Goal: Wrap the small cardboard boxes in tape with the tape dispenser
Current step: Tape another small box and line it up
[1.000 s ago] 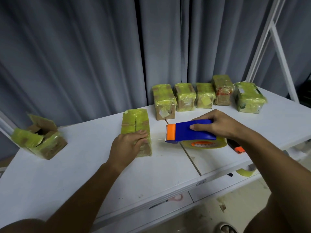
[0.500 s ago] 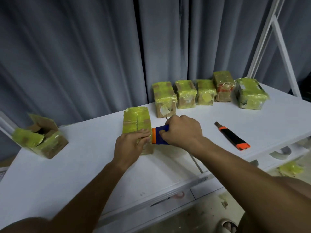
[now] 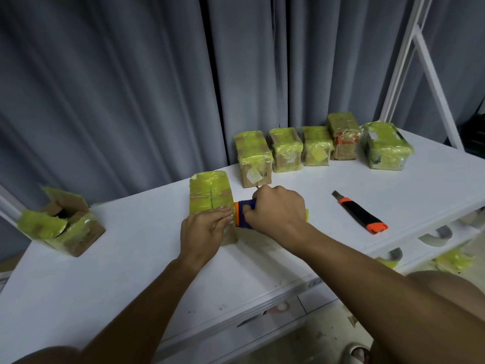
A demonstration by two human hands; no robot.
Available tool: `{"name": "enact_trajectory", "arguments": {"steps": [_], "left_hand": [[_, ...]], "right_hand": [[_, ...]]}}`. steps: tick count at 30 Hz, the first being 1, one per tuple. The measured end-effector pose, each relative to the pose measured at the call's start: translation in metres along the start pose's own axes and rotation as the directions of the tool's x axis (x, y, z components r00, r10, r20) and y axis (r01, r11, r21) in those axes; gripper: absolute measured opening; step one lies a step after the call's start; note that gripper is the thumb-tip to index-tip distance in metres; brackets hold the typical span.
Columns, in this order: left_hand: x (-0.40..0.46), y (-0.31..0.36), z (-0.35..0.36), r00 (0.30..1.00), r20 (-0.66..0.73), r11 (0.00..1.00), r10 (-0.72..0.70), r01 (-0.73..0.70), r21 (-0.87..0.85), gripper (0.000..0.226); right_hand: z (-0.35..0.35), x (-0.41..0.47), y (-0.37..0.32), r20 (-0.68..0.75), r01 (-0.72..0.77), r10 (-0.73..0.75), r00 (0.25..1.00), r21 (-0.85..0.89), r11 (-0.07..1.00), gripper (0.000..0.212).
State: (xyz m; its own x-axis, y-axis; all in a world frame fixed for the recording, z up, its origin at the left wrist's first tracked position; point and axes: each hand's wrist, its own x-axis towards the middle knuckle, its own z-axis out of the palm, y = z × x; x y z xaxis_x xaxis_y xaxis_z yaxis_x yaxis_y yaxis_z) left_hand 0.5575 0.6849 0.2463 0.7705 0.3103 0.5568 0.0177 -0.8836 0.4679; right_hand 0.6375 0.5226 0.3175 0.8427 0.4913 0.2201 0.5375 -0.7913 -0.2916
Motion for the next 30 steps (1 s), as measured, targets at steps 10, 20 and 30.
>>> {"name": "enact_trajectory", "arguments": {"steps": [10, 20, 30], "left_hand": [[0.0, 0.0, 0.001, 0.999, -0.032, 1.0, 0.002, -0.001, 0.001, 0.017], [-0.01, -0.008, -0.006, 0.999, 0.027, 0.995, 0.027, -0.024, -0.097, 0.019], [0.006, -0.012, 0.002, 0.995, 0.086, 0.999, 0.051, -0.049, -0.022, 0.02]], "right_hand": [[0.002, 0.002, -0.006, -0.059, 0.033, -0.036, 0.998, -0.058, 0.998, 0.023], [0.032, 0.019, -0.01, -0.01, 0.01, -0.011, 1.0, -0.067, 0.998, 0.026], [0.018, 0.041, 0.006, 0.017, -0.092, 0.092, 0.996, 0.03, 0.995, 0.032]]}}
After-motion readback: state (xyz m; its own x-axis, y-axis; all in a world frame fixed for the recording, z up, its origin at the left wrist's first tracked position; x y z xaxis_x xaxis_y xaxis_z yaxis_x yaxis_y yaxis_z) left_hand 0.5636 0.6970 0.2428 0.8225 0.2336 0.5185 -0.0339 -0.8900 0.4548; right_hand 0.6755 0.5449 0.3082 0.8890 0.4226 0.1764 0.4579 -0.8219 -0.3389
